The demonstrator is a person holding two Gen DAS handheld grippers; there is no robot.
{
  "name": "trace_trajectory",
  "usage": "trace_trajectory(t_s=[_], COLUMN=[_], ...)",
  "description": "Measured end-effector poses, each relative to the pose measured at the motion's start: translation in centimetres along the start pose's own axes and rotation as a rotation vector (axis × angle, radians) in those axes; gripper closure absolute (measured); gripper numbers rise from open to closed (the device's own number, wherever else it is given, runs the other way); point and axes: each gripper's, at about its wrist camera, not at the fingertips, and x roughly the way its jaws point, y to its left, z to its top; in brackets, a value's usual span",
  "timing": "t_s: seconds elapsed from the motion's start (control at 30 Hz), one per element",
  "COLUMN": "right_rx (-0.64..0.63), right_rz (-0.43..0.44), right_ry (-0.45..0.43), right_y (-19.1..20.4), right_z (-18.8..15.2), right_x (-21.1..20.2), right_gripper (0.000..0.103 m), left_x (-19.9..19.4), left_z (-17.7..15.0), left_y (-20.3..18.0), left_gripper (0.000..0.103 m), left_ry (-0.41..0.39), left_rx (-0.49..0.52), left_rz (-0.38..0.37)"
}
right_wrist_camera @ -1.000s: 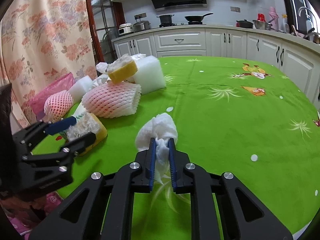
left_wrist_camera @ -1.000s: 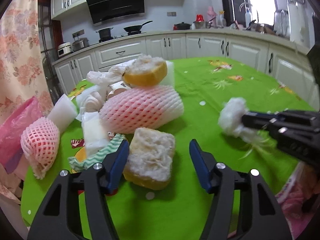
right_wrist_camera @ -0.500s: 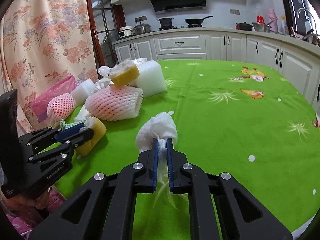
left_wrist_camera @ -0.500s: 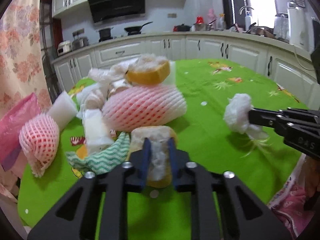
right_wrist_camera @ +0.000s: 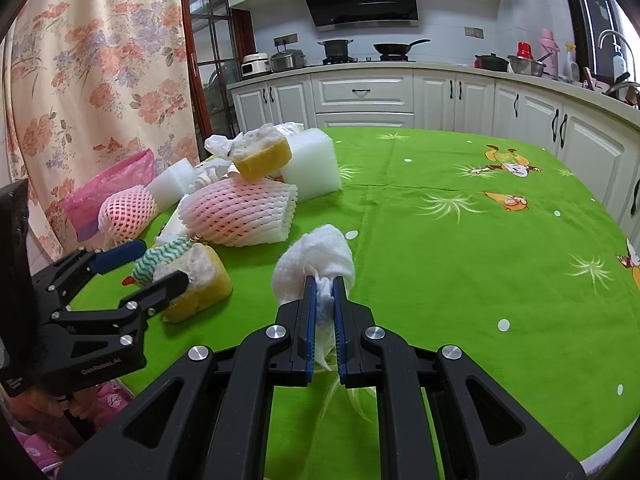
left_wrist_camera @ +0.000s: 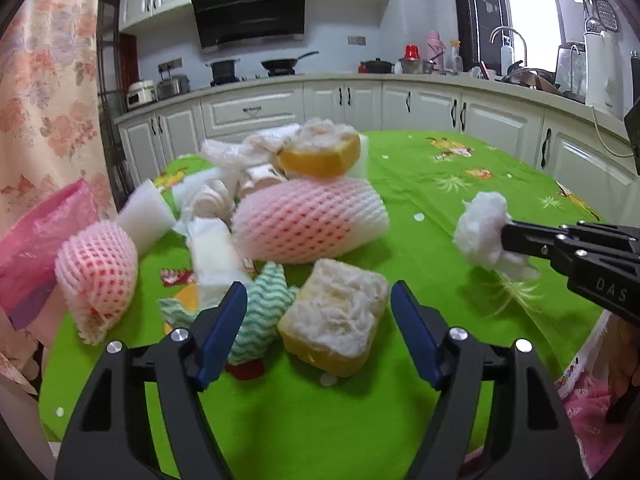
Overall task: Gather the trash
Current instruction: 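Grasp the yellow-white sponge with the left gripper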
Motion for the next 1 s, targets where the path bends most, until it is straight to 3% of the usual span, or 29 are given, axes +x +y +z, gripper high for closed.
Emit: trace_trajectory(t_s=[0.1, 0.27, 0.37, 0.43, 0.5, 0.57, 0.77, 1.0], right_rx=[0.016, 0.045, 0.046, 0.041, 0.037, 0.036, 0.016, -0.032], right_rz=[-0.005, -0.004, -0.004, -0.005, -0.005, -0.006, 0.003, 0.047], right_ry=[-0.002, -0.001, -0.003, -0.008, -0.014, -0.02, -0.031, -0.057], right_y=[-0.5, -1.1, -1.1, -1.0, -1.0, -0.9, -0.2, 2.0], right_z=[0.0, -0.1, -0.1, -0.1, 0.0, 0.1, 0.5, 1.6], right_x=[0.0, 0.0, -0.1, -0.2, -0.5, -0.8, -1.2, -2.0], right_gripper=[0.093, 0.093, 0.093, 0.093, 0.093, 0.093, 0.092, 0.093], left_x=[0.7, 2.3, 3.3, 3.3, 2.9, 2.3, -2.0, -4.6], left_z=[-0.1, -0.3, -0.5, -0.5, -0.5, -0.4, 0.4, 1.3], left_y=[-0.7, -1.0, -1.2, -1.0, -0.3, 0.0, -0.4, 1.9], left_gripper=[0.043, 0.043, 0.037, 0.049, 0.057, 0.058, 0.058, 0.058], left_ry=[0.03, 0.09, 0.131, 0.128, 0.113, 0.088, -0.065, -0.118], left_rx=[0.026, 0.039, 0.044, 0.031, 0.002, -0.01, 0.029, -0.048], left_rz=[-0.028, -0.031, -0.03, -0.037, -0.056, -0.069, -0.063, -0.024])
